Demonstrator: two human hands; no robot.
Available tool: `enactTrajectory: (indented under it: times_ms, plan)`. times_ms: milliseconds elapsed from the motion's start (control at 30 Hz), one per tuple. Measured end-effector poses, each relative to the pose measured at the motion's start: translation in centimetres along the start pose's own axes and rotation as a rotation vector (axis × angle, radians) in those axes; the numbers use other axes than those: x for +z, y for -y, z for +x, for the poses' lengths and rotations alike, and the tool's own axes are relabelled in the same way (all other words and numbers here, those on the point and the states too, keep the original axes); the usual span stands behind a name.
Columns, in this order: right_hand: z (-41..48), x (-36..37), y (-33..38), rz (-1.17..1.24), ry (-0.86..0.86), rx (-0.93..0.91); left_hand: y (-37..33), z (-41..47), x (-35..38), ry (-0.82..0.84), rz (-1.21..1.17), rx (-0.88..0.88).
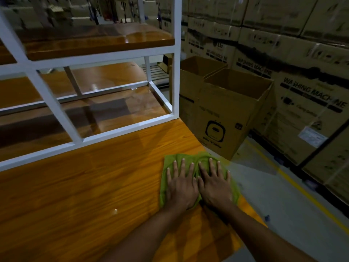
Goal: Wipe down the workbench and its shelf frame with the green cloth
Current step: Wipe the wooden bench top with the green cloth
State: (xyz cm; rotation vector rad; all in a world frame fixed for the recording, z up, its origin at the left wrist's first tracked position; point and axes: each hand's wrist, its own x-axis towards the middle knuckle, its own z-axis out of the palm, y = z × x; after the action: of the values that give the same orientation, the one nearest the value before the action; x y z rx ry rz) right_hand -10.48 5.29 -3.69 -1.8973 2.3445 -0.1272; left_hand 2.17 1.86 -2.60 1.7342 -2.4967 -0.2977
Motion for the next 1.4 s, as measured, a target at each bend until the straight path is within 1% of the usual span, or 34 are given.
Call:
enactTrajectory:
  times_ms: [200, 367, 467, 600, 733, 900, 1067, 1200, 1400]
  plan:
    - [6.0, -0.7, 0.9, 0.019, 0.031, -0.041, 1.3, 5.2, -0.4, 0.011, 0.000, -0.059]
    - [6.9, -0.6, 0.9, 0.031, 0.015, -0.063, 1.4, 6.1, -0.1, -0.006, 0.004, -0.066]
    - [5.2, -0.8, 0.2, 0.022, 0.025, -0.092, 0.8, 4.3, -0.1, -0.009, -0.009, -0.076]
    - [0.3, -0.7, -1.8, 0.025, 0.017, -0.110, -1.0, 0.0, 0.4, -0.013, -0.026, -0.039]
    - [-4.0, -0.8, -3.5, 0.023, 0.022, -0.023, -3.1, -3.8, 0.8, -0.057, -0.006, 0.003]
    - [-8.9, -1.1, -5.2, 0.006, 0.009, 0.042, -5.1, -7.9, 1.4, -0.018, 0.018, 0.073]
    - [-12.8, -1.1, -4.9, -0.027, -0.010, 0.124, -5.9, -10.7, 1.4, 0.001, 0.053, 0.121]
    - [-13.5, -0.8, -4.6, -0.004, 0.009, 0.168, -5.4, -11.7, 1.5, 0.001, 0.052, 0.163]
    - [-11.5, -1.3, -5.3, 0.003, -0.003, 0.208, -5.1, -8.9, 1.2, 0.007, 0.019, 0.188]
